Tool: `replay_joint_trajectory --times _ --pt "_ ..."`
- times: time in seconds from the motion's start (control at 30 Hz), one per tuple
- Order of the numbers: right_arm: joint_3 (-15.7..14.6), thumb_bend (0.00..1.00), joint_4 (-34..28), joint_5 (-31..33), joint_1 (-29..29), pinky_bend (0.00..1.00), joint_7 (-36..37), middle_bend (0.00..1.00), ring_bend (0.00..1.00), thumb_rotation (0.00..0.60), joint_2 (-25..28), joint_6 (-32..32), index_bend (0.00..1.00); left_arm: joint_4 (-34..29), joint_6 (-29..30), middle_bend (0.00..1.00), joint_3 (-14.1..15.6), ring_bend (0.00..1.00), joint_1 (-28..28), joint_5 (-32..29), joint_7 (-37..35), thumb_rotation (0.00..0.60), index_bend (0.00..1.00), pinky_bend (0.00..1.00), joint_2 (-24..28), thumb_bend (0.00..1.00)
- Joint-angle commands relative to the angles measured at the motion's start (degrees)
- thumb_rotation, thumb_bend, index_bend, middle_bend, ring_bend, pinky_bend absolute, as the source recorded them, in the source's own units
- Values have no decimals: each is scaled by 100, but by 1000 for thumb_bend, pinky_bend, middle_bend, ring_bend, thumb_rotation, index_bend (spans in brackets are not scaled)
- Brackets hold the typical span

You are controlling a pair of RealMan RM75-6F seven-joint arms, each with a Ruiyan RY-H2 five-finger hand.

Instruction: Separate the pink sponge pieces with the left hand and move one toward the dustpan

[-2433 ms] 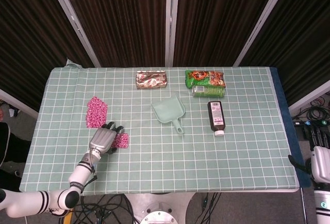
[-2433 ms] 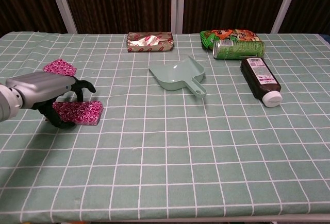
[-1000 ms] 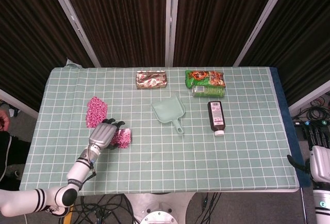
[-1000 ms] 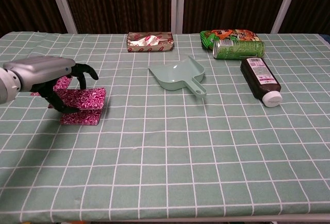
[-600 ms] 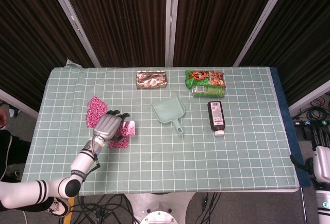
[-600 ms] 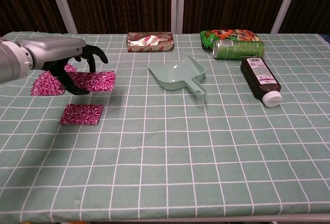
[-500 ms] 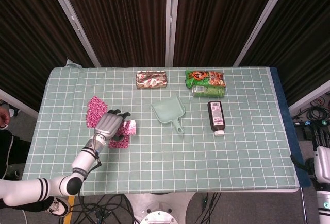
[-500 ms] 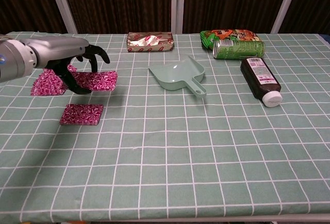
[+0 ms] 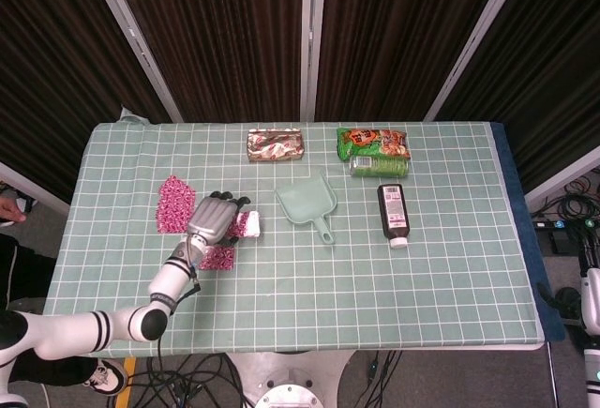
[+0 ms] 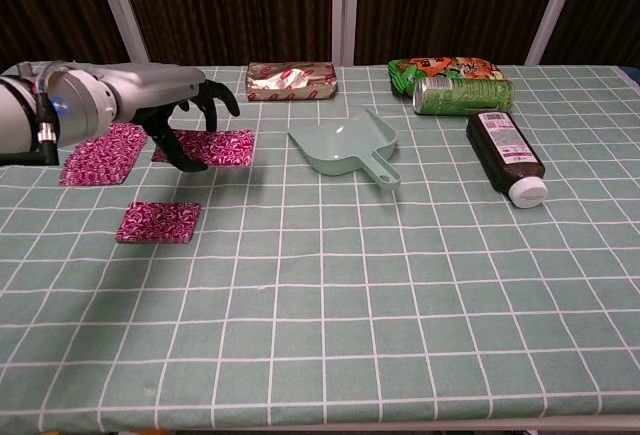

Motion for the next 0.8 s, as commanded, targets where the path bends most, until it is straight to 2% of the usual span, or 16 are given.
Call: replay_joint_trajectory --times 0.03,0.23,0.6,0.8 --pt "1 125 48 19 -9 0 50 0 0 600 -6 -20 0 254 124 6 4 0 -9 255 -174 600 108 179 -176 282" --pt "-6 126 173 44 20 0 136 0 0 600 -65 -135 0 635 606 0 -28 0 161 956 -716 600 68 156 -422 274" --pt "-8 126 128 -8 45 0 41 0 0 600 -87 -126 0 546 699 0 -48 0 338 1115 -869 600 65 136 -228 275" --pt "-9 126 107 -45 39 0 33 0 0 600 -94 -88 0 300 1000 0 36 0 627 1246 -933 600 65 120 73 260"
